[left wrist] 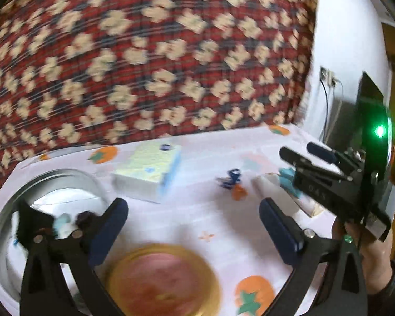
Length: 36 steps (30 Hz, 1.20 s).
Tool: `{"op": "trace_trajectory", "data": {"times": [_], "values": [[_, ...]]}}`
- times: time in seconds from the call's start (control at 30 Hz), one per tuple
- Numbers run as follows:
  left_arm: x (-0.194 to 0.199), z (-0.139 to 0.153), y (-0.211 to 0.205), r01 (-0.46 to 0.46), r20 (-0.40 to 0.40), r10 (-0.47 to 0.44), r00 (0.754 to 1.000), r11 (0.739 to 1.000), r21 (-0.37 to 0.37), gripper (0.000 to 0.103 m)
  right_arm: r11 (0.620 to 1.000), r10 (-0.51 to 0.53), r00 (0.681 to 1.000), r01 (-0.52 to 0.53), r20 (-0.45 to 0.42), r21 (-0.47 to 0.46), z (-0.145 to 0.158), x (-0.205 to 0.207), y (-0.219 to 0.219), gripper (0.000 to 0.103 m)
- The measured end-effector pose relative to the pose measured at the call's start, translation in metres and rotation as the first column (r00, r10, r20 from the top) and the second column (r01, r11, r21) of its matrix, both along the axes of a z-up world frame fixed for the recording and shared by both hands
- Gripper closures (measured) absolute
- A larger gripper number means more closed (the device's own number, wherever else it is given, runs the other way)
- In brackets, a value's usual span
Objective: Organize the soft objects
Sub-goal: 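Grasp the white mesh scrubber with the left gripper while the right gripper approaches the teal cloth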
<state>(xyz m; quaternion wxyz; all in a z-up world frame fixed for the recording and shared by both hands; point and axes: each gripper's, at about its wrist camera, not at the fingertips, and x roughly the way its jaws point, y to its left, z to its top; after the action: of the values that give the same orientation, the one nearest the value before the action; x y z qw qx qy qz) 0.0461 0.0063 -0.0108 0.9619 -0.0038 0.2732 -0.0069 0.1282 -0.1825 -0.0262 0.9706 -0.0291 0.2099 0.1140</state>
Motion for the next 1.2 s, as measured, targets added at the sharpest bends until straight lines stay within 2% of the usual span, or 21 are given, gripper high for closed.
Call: {"op": "trace_trajectory", "data": {"times": [0.2,0.37,0.53,0.7,0.77,0.87,0.93,0.97,1.03,1.1,1.2], "values": [[0.034,-0.019,-0.05,0.067,-0.089,-0.066,0.994,0.998,0.012,0.005,0.995,-0.093,0.996,0.093,-0.001,0.047,-0.008,0.013,-0.048,0.042],[0.055,-0.034,-0.09,0.132,-0.151,-0.125,0.981,0.991,0.037,0.006,0.99,-0.101,0.995,0.101,-0.012,0.101,-0.013,0.017,-0.064,0.041],[0.083,-0.056,-0.124,0.177,-0.234,-0.163,0.958,0.984,0.039,0.014,0.986,-0.104,0.994,0.107,-0.033,0.128,-0.018,0.019,-0.073,0.041],[0.103,-0.069,-0.136,0.163,-0.273,-0.147,0.951,0.986,0.037,0.025,0.979,-0.134,0.99,0.139,-0.037,0.148,-0.019,0.018,-0.082,0.04],[0.109,-0.073,-0.138,0.165,-0.286,-0.149,0.947,0.986,0.034,0.028,0.978,-0.146,0.989,0.149,-0.03,0.149,-0.018,0.017,-0.084,0.034],[0.115,-0.079,-0.14,0.175,-0.307,-0.158,0.939,0.984,0.027,0.043,0.975,-0.163,0.986,0.164,-0.016,0.15,-0.017,0.015,-0.085,0.032],[0.117,-0.081,-0.138,0.18,-0.32,-0.172,0.932,0.984,-0.006,0.065,0.975,-0.163,0.986,0.164,-0.014,0.148,-0.017,0.015,-0.085,0.032],[0.118,-0.081,-0.138,0.189,-0.324,-0.186,0.928,0.982,-0.022,0.067,0.976,-0.162,0.987,0.162,-0.012,0.143,-0.017,0.014,-0.084,0.032],[0.116,-0.082,-0.136,0.214,-0.327,-0.218,0.92,0.976,-0.049,0.079,0.978,-0.155,0.988,0.156,-0.014,0.138,-0.017,0.015,-0.084,0.032],[0.113,-0.08,-0.134,0.219,-0.316,-0.224,0.922,0.974,-0.05,0.087,0.978,-0.156,0.988,0.157,-0.013,0.138,-0.017,0.015,-0.083,0.032],[0.108,-0.079,-0.126,0.213,-0.302,-0.221,0.927,0.975,-0.059,0.088,0.979,-0.154,0.988,0.154,-0.015,0.131,-0.017,0.016,-0.082,0.032]]}}
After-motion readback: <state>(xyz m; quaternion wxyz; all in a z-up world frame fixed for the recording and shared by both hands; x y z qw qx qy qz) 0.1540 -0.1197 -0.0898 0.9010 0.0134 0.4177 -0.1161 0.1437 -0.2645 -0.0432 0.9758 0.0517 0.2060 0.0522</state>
